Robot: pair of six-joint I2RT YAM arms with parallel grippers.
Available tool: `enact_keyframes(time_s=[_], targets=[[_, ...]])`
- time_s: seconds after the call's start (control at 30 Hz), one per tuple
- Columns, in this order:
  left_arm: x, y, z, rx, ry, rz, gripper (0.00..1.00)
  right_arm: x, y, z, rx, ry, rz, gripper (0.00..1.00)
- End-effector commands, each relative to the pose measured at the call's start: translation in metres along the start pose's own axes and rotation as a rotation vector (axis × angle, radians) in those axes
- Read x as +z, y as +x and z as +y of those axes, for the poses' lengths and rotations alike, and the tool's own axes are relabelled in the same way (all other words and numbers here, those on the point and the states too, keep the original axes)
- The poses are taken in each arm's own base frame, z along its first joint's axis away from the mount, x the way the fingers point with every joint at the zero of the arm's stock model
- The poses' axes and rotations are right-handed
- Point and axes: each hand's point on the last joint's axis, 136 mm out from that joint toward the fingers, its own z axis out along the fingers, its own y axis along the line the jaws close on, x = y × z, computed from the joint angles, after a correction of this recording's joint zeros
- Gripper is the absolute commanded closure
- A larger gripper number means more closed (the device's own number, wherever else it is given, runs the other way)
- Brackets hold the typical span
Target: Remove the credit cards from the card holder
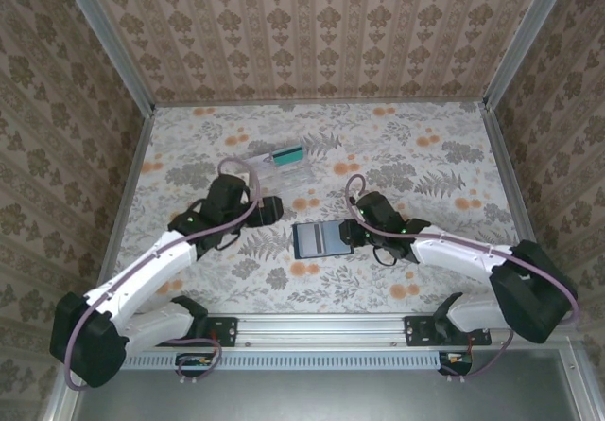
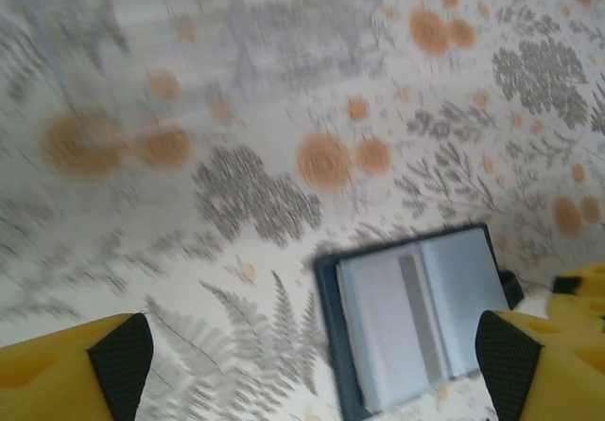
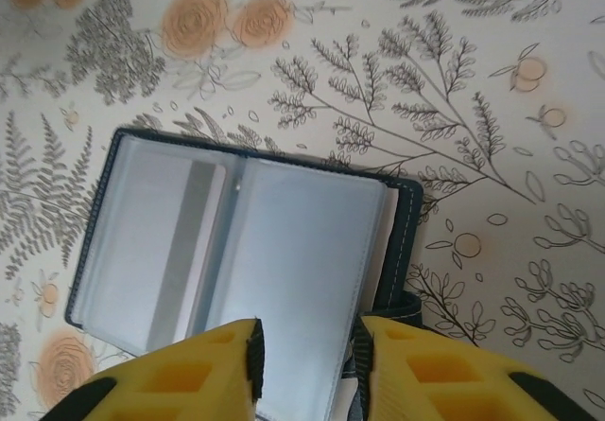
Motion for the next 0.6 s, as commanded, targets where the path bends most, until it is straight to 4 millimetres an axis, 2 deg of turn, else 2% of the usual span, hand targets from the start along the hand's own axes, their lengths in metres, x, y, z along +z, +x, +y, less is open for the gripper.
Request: enact_keyframes(time_s=[0.0,0.2,0.3,0.57], targets=[[0.007,0.011,-0.025,-0.143,0.121,0.004,0.11,0.006,0.002,0.006,0.0,-0.009,0.034,0.69],[0.036,0.044,-0.048,-0.2,0.206,0.092,0.17,0.015,0.017,-0.004,0.001,0.043,0.078,0.72],[0.046,0.052,-0.061,-0.2,0.233,0.125,0.17,0.015,0.023,-0.009,0.003,0.064,0.087,0.72],[0.066,0.066,-0.071,-0.215,0.263,0.183,0.21,0.023,0.034,-0.013,0.01,0.074,0.117,0.73]])
